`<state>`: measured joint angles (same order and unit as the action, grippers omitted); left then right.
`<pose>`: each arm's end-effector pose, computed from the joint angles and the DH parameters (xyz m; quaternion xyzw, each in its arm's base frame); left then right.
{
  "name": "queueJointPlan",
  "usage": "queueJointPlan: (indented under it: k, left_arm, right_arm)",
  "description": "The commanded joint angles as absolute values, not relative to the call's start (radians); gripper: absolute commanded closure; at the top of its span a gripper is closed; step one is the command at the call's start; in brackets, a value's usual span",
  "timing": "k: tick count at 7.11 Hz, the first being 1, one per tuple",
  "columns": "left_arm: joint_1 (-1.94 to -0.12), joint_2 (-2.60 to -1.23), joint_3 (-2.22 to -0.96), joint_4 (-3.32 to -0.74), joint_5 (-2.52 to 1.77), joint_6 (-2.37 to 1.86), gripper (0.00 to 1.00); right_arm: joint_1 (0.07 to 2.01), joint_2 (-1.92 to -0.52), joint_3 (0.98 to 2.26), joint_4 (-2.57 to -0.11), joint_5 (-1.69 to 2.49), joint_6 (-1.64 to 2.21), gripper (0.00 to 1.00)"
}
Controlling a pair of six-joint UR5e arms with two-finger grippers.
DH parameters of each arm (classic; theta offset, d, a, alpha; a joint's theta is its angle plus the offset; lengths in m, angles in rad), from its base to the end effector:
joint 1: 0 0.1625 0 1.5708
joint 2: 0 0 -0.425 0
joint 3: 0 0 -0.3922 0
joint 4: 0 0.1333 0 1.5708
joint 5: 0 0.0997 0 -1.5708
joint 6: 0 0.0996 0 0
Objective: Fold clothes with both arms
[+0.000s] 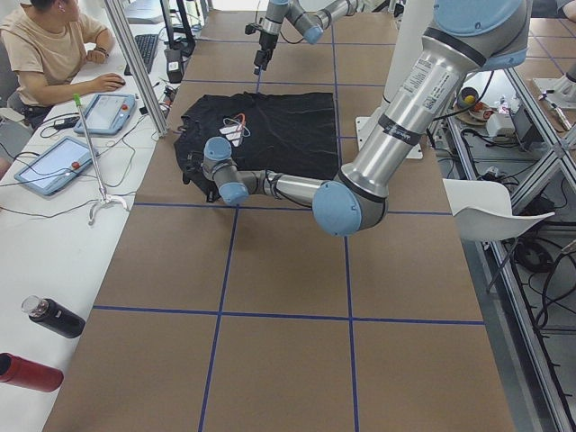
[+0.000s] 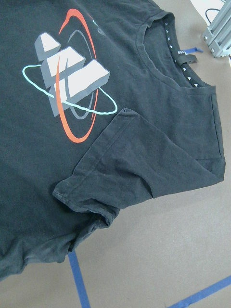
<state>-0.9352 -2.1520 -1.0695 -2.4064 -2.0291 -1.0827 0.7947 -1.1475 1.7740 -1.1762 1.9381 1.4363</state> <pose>0.3769 -0.6612 0.4618 0.1268 0.4590 -0.0958 0.8741 -0.3673 -0.5134 0.2836 0.0728 -0.5009 0.1936 0.8404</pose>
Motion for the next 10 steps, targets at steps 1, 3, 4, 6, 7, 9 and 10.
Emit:
queueJointPlan:
  k: [1, 3, 4, 6, 7, 9, 10]
  left_arm:
    - [-0.916, -2.157, -1.066, -2.396, -2.017, -1.089, 0.53]
    - [-0.910, -2.155, -1.066, -2.398, -2.016, -1.091, 0.58]
    - [-0.910, -2.154, -1.066, -2.398, -2.016, -1.089, 0.75]
    - [-0.911, -2.154, -1.068, -2.398, -2.019, -1.086, 1.00]
    - [-0.920, -2.155, -1.078, -2.398, -2.028, -1.086, 1.00]
    - [-0.937, -2.158, -1.272, -2.232, -2.078, -1.097, 1.00]
    - [-0.933, -2.187, -1.310, -2.188, -2.076, -1.167, 1.00]
  right_arm:
    - [0.788, -1.149, 1.770, -1.175, 1.936, 1.434, 0.00]
    - [0.787, -1.149, 1.767, -1.174, 1.936, 1.434, 0.00]
    - [0.787, -1.149, 1.769, -1.173, 1.936, 1.434, 0.00]
    - [0.784, -1.149, 1.767, -1.173, 1.936, 1.434, 0.00]
    - [0.782, -1.149, 1.766, -1.173, 1.934, 1.436, 0.00]
    - [0.784, -1.155, 1.775, -1.174, 1.939, 1.433, 0.00]
    - [0.784, -1.157, 1.772, -1.173, 1.939, 1.433, 0.00]
